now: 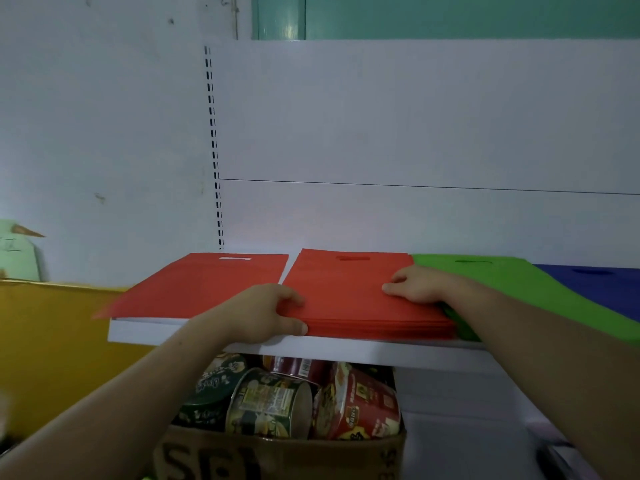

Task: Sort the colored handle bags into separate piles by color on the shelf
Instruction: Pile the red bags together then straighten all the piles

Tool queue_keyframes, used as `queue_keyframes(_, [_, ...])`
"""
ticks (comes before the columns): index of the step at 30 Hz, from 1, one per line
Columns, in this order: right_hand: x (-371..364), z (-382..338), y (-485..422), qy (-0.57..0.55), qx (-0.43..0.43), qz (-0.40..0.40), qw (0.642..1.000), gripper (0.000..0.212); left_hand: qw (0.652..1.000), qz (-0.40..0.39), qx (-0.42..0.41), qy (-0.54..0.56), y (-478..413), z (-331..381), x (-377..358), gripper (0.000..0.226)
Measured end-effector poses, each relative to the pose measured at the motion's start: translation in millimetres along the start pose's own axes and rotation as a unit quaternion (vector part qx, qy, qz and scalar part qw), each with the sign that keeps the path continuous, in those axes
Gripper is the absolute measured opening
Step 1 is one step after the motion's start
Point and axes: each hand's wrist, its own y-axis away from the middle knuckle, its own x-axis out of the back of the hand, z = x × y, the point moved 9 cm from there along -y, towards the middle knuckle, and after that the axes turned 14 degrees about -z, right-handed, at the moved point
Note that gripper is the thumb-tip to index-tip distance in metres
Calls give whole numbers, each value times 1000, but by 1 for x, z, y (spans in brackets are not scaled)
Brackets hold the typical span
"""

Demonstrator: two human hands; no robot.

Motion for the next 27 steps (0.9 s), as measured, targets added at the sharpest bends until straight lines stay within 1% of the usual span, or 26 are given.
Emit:
queue_keyframes(3, [2,-1,-1,19,-1,-5,1000,55,1000,-2,8,4,0,-1,1,57])
queue_keyframes(7, [15,-10,-2,29,10,8,999,59,999,-11,30,13,4,-3,3,68])
queue_keyframes(10, [24,-29,-8,53,36,25,998,60,999,4,49,13,11,-7,10,69])
queue_keyframes(13, [28,-55,-13,59,67,40,995,56,996,27,73,32,22,-19,16,65])
queue_keyframes(16, [23,-83,-15,51,94,32,994,61,993,50,100,32,35,-41,22,62])
queue_keyframes(20, [18,-120,-23,59,106,30,992,66,989,70,130,31,50,-81,32,62])
queue_keyframes(24, [12,-160,-30,68,105,32,992,63,985,87,144,41,61,-122,48,64])
queue_keyframes(27, [5,-190,-41,64,88,27,994,66,984,88,147,41,68,-155,61,64])
